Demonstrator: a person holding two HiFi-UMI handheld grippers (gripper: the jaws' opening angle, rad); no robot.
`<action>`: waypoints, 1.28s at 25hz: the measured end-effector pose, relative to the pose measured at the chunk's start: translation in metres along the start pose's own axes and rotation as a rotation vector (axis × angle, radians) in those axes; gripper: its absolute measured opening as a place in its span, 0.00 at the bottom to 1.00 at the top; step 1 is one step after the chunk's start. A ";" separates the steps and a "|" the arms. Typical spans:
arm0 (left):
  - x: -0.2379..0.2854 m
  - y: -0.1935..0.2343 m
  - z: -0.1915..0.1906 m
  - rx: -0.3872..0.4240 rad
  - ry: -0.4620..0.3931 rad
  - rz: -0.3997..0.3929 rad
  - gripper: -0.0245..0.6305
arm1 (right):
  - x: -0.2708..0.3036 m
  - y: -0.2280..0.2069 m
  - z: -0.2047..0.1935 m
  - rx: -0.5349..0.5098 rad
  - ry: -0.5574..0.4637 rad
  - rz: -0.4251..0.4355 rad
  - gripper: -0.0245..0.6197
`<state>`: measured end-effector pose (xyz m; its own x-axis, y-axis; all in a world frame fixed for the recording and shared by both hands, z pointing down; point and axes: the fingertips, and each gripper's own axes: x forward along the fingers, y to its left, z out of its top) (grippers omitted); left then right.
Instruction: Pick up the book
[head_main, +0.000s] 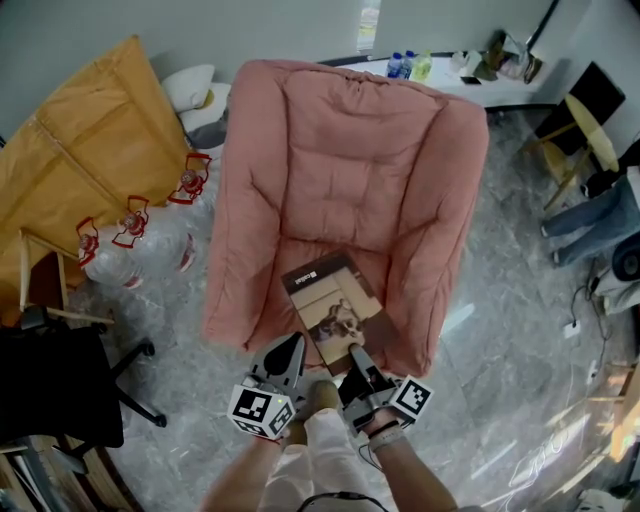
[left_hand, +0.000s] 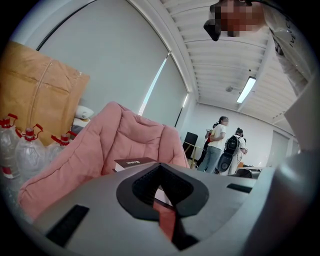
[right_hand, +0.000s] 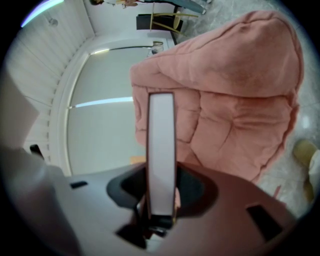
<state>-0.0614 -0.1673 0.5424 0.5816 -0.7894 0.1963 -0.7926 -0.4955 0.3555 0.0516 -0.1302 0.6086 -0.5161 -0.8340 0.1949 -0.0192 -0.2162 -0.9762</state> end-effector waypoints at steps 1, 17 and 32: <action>0.000 0.000 0.001 0.000 -0.001 -0.001 0.07 | 0.000 0.001 0.000 -0.003 0.001 0.001 0.28; -0.006 -0.006 0.016 0.008 -0.006 -0.017 0.07 | -0.004 0.023 -0.005 -0.016 -0.001 0.035 0.28; -0.010 -0.018 0.029 0.009 -0.013 -0.032 0.07 | -0.012 0.040 -0.008 -0.021 0.014 0.054 0.28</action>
<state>-0.0585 -0.1612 0.5080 0.6038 -0.7781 0.1728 -0.7755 -0.5234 0.3529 0.0504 -0.1244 0.5666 -0.5286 -0.8371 0.1411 -0.0095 -0.1604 -0.9870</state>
